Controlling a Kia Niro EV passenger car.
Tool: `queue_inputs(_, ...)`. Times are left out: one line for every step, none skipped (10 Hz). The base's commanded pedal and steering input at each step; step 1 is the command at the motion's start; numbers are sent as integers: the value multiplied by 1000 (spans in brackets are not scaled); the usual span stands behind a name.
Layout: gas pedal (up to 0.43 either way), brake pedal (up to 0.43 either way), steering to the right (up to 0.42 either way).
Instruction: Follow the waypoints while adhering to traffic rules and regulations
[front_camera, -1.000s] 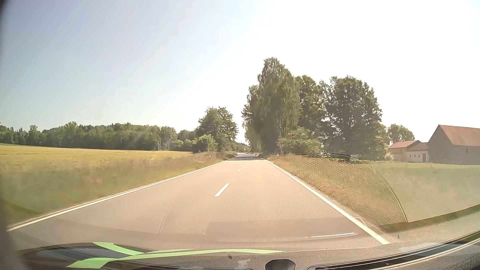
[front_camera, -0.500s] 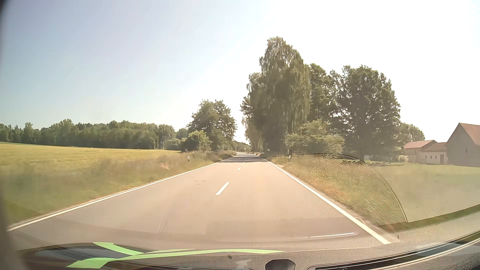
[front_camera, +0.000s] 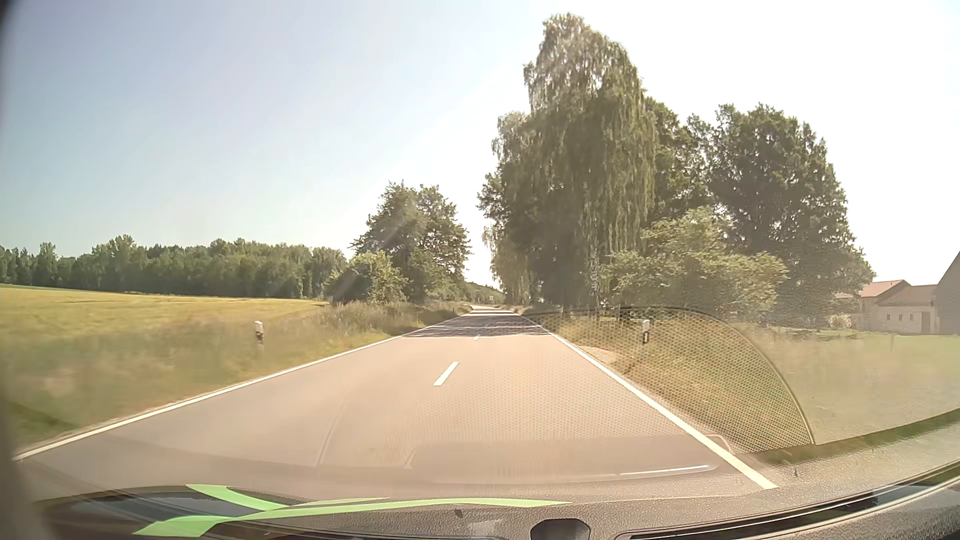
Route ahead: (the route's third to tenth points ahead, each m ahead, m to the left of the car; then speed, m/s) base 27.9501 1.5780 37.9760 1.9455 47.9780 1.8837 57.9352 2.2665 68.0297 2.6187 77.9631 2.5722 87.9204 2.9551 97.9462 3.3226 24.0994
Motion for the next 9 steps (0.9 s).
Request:
queue_inputs(280,0,-3)
queue_inputs(280,0,-3)
queue_inputs(280,0,-4)
queue_inputs(268,0,-4)
queue_inputs(240,0,-4)
queue_inputs(228,0,-5)
queue_inputs(228,0,-6)
queue_inputs(240,0,-6)
queue_inputs(240,0,-6)
